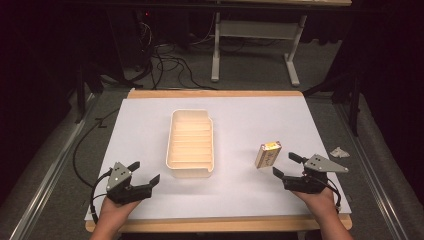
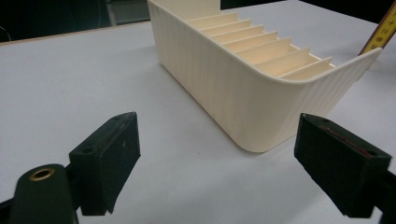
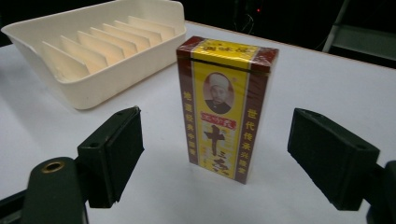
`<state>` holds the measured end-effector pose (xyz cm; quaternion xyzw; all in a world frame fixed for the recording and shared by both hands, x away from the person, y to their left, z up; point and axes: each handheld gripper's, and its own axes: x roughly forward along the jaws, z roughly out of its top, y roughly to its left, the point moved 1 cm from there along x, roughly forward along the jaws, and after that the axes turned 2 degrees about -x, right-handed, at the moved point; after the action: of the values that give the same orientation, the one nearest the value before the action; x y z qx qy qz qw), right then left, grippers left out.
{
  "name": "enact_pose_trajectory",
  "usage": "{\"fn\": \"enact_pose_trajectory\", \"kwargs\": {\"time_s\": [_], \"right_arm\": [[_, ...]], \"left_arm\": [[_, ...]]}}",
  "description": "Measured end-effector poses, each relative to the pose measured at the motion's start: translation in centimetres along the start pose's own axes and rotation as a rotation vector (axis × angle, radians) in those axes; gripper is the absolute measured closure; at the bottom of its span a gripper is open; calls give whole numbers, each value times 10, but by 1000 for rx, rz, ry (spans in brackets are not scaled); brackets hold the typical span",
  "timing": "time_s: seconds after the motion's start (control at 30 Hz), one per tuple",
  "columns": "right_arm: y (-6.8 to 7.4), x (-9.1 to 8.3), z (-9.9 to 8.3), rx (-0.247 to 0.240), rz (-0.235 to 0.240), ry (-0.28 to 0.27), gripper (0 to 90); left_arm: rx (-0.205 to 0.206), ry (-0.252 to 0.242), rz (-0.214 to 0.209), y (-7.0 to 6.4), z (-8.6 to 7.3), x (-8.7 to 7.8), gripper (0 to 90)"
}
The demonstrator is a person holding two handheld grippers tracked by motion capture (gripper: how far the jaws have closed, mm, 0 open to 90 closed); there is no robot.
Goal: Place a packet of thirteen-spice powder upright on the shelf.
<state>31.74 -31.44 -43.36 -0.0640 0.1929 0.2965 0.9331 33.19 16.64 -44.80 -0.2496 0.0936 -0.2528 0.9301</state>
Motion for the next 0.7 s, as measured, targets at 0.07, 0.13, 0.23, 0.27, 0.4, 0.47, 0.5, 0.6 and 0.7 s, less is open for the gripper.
{"fn": "enact_pose_trajectory", "kwargs": {"time_s": [0.07,0.13,0.23,0.27,0.4,0.47,0.5,0.6,0.7], "right_arm": [[-4,0,-1,7,-7,3,182],[-9,1,-2,10,-12,4,181],[-14,2,-3,18,-14,7,180],[-16,3,-3,19,-14,9,180],[-20,5,-3,33,-5,13,167],[-23,8,-3,24,-1,12,155],[-23,9,-3,31,0,17,151],[-25,12,-3,28,0,19,130],[-27,16,-2,28,11,20,104]], "left_arm": [[1,0,0,0,0,0,151],[2,2,0,0,0,0,151],[2,2,-1,0,0,0,151],[3,3,-1,0,0,0,151],[-4,3,-4,0,-1,1,151],[1,6,-4,0,-1,1,151],[2,7,-3,0,-1,1,151],[3,9,-4,0,-1,1,151],[4,13,-4,1,-2,2,151]]}}
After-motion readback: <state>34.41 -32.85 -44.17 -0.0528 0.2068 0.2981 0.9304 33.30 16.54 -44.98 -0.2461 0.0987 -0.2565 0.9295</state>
